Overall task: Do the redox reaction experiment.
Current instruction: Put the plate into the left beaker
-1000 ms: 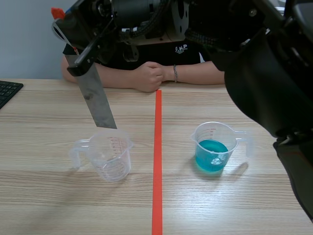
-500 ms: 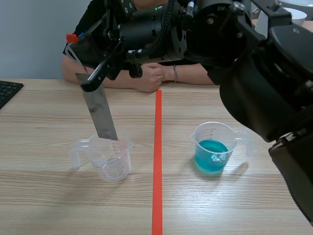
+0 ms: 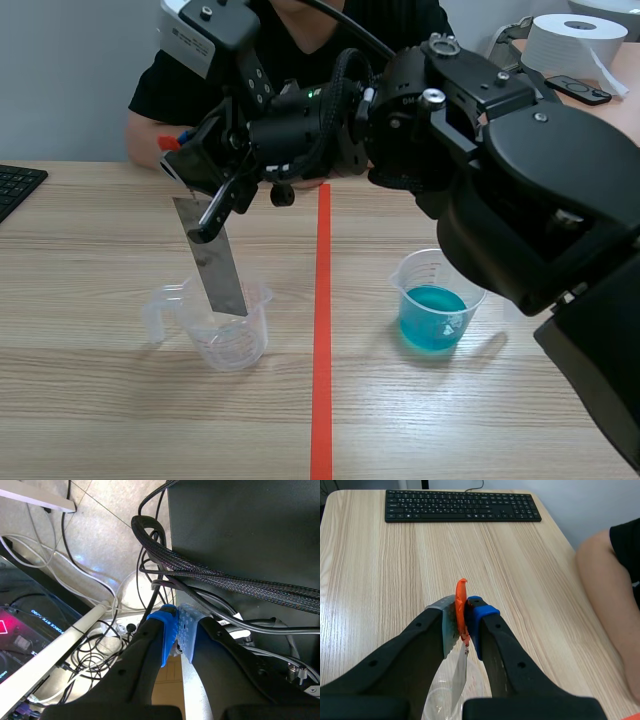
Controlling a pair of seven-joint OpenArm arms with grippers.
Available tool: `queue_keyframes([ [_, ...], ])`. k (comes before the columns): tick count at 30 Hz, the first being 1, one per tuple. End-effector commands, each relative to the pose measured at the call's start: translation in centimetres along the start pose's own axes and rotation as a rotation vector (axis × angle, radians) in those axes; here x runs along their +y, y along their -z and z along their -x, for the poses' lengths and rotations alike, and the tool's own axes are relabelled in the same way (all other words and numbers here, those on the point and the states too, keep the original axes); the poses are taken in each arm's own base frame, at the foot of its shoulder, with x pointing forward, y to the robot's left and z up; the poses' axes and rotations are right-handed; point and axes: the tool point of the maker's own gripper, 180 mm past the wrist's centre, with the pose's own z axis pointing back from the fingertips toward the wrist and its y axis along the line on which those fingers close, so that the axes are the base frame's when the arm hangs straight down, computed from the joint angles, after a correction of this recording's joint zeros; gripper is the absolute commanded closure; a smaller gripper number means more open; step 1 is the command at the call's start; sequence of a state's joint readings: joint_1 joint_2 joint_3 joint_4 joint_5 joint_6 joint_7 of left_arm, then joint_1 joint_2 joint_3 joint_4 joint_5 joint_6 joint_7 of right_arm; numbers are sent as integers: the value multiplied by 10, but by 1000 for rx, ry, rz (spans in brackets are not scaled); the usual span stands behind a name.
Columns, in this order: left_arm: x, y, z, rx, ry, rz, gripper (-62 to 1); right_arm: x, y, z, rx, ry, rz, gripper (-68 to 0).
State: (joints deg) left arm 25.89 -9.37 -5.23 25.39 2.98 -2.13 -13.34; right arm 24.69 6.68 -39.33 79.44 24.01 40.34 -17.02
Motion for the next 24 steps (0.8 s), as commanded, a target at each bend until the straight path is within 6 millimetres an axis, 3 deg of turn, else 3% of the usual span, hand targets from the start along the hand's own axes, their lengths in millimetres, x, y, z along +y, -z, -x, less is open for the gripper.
queue_keyframes([
  [1, 0, -2, 0, -8, 0, 2, -27, -3, 0, -5, -24, -11, 3, -7],
  [8, 0, -2, 0, -8, 0, 2, -27, 1, 6, 11, -7, -26, -7, -7],
  [16, 0, -2, 0, -8, 0, 2, -27, 11, 11, 16, 12, -64, -36, -6],
  [22, 0, -2, 0, -8, 0, 2, -27, 29, 16, 22, 39, -99, -100, -7],
  [24, 0, -2, 0, -8, 0, 2, -27, 36, 18, 24, 46, -107, -123, -35],
])
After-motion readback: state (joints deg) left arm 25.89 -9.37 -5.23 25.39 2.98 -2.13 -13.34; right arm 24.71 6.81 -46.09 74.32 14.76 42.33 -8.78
